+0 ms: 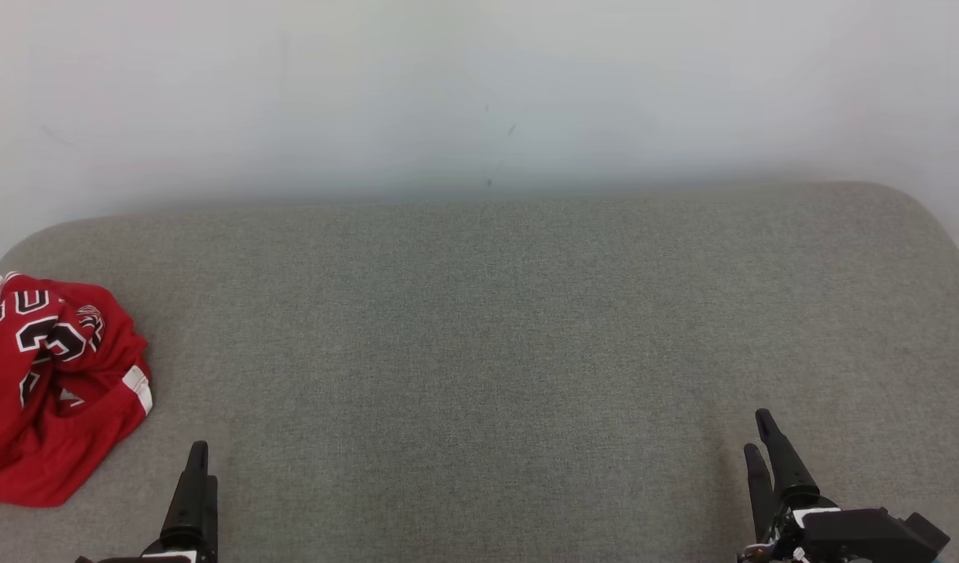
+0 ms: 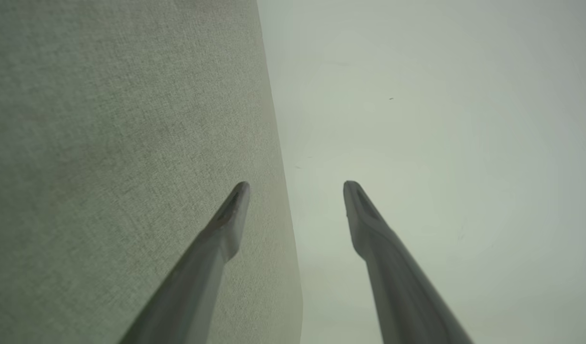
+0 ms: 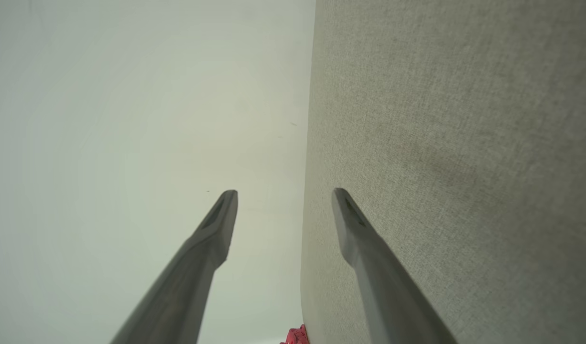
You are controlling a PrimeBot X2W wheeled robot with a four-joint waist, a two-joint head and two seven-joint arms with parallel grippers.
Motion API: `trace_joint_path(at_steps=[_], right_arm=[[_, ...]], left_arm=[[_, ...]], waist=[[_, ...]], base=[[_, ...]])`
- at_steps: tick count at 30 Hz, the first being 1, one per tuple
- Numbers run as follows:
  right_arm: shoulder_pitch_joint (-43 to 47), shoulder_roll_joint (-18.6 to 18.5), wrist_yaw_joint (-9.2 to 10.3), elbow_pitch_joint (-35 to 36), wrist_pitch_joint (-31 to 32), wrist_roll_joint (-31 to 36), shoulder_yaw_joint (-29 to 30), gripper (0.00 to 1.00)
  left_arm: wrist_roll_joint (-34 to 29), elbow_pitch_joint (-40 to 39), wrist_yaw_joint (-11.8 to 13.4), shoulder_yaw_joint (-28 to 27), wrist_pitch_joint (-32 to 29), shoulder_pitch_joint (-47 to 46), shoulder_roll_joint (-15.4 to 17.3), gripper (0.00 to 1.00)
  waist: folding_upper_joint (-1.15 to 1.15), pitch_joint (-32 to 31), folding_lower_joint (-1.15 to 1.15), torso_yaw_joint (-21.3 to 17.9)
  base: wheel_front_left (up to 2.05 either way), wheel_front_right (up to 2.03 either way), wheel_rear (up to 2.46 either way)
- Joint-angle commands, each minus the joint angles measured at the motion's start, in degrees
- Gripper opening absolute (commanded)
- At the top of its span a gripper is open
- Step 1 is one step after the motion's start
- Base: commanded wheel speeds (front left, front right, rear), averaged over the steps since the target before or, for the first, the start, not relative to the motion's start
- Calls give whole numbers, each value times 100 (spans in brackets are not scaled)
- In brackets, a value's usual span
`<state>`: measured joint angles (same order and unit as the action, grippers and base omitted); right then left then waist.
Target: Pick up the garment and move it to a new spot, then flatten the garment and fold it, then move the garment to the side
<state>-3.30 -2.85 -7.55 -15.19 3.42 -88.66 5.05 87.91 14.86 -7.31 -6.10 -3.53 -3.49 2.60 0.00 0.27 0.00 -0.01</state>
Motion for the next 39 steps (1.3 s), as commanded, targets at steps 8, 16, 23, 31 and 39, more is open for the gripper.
trace_joint_path(at_steps=[8,16,23,31,39], right_arm=[[-31,-7,2,275,-245,889,-116,100],[3,-6,3,379,-412,1596,-245,100],[28,-5,3,487,-565,2293,-325,100],[56,-5,4,602,-731,3113,-394,100],[91,-13,5,679,-878,3960,-450,100]], left_arm=[[-928,-305,-10,-55,248,-3,18,100],[-1652,-442,1,-56,418,32,20,100],[-2488,-581,51,29,571,84,22,100],[-3446,-706,132,121,732,160,24,100],[-4315,-784,167,172,884,218,26,100]], waist=[[0,-2,0,-7],[0,-2,0,-10],[0,7,0,-9],[0,15,0,-10],[0,20,0,-8]], base=[[0,0,0],[0,0,0],[0,0,0],[0,0,0],[0,0,0]])
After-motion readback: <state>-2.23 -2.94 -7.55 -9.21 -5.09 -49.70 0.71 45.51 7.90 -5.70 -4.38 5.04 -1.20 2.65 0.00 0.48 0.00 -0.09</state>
